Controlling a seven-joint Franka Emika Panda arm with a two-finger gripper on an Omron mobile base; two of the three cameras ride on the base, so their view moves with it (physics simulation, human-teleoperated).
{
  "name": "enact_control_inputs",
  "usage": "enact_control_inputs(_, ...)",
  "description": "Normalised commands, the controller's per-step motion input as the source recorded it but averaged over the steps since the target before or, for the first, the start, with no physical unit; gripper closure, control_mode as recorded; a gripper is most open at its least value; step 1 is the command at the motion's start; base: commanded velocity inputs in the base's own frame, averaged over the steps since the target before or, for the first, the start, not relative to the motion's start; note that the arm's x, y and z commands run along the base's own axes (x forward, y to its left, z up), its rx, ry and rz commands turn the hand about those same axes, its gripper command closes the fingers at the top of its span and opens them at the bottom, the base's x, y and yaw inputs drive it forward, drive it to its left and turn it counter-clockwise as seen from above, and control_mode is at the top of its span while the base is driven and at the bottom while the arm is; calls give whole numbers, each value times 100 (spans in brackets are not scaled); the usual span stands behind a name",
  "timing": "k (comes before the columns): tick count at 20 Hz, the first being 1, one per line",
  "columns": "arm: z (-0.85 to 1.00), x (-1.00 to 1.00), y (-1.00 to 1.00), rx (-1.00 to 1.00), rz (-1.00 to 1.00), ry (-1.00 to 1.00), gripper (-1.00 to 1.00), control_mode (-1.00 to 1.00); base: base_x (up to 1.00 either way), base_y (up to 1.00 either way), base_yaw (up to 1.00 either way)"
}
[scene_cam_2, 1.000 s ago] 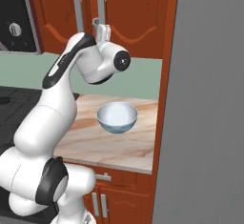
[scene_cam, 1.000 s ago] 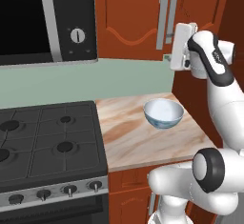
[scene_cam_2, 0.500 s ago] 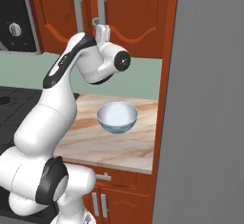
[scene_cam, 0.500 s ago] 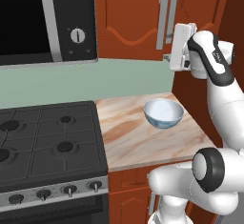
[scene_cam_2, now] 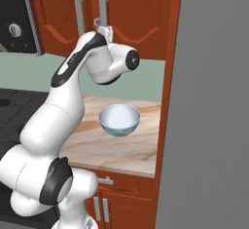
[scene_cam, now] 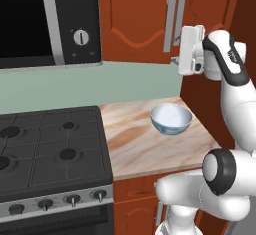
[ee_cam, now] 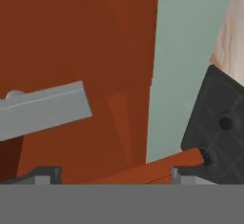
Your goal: Open the cabinet and setup a tea strainer by placing it in the bowl upright.
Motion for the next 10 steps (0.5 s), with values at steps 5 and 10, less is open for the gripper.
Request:
enact_control_inputs(5,-16,-1,45,0,18,7,-100,-100,0,0,0)
enact_control_inputs(10,-8,-24,57,-1,17,1,-100,-100,0,0,0)
